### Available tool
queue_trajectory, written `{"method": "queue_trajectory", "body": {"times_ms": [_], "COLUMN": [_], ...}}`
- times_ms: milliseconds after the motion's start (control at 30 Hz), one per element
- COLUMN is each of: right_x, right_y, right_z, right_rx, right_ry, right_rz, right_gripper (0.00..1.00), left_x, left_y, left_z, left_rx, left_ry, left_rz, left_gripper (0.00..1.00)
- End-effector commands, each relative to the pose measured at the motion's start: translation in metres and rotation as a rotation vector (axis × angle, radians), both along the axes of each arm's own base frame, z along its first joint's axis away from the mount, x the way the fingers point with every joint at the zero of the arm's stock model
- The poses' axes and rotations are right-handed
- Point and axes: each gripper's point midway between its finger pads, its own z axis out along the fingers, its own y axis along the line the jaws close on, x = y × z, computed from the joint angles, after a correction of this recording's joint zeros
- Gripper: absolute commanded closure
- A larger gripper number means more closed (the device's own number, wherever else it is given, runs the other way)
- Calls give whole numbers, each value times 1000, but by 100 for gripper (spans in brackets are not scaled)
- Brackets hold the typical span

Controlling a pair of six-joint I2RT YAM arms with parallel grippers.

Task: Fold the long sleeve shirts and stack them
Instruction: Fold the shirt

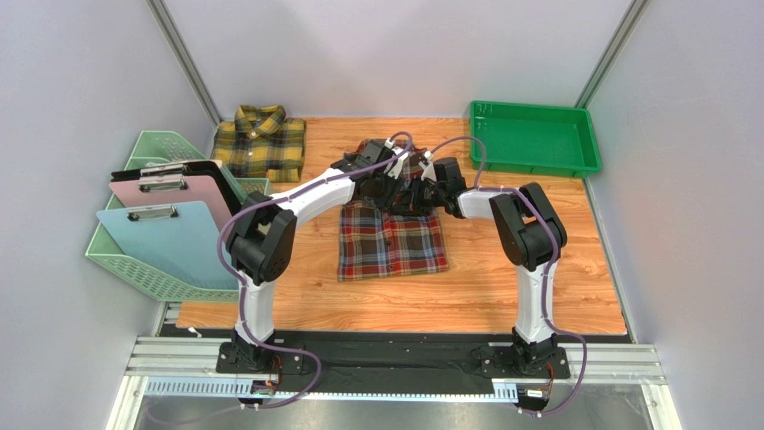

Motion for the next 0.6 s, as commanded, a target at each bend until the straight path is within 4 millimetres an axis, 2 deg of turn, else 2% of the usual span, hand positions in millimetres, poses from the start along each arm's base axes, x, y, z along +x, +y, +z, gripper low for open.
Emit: {"method": "queue_trajectory", "body": {"times_ms": [0,200,333,367,400,433,467,567], "right_x": [4,4,3,3,3,3,4,5], "right_y": [-2,-4,-6,-6,-6,-6,-6,-6], "right_z": [9,9,6,7,6,4,5,7], "right_rx": [-13,-23,-36,-37,-38,-39,-39,-39], "right_ry": [-29,-32,-27,-29,-29,-26,-30,-33], "right_rz": [-8,-11,-11,-11,-10,-10,-11,-13], "right_gripper": [92,92,92,92,92,92,92,92], "left_x": [9,11,12,10,8,6,3,-8], "left_y": [2,10,15,13,11,10,7,-4], "left_z": [-6,-6,11,24,25,36,38,38], "left_rx": [54,97,71,39,20,-5,-28,-91], "left_ry": [-2,-10,-53,-72,-80,-97,-91,-49], "left_rz": [27,31,39,28,20,14,5,-30], "left_gripper": [47,51,56,60,63,66,75,93]}}
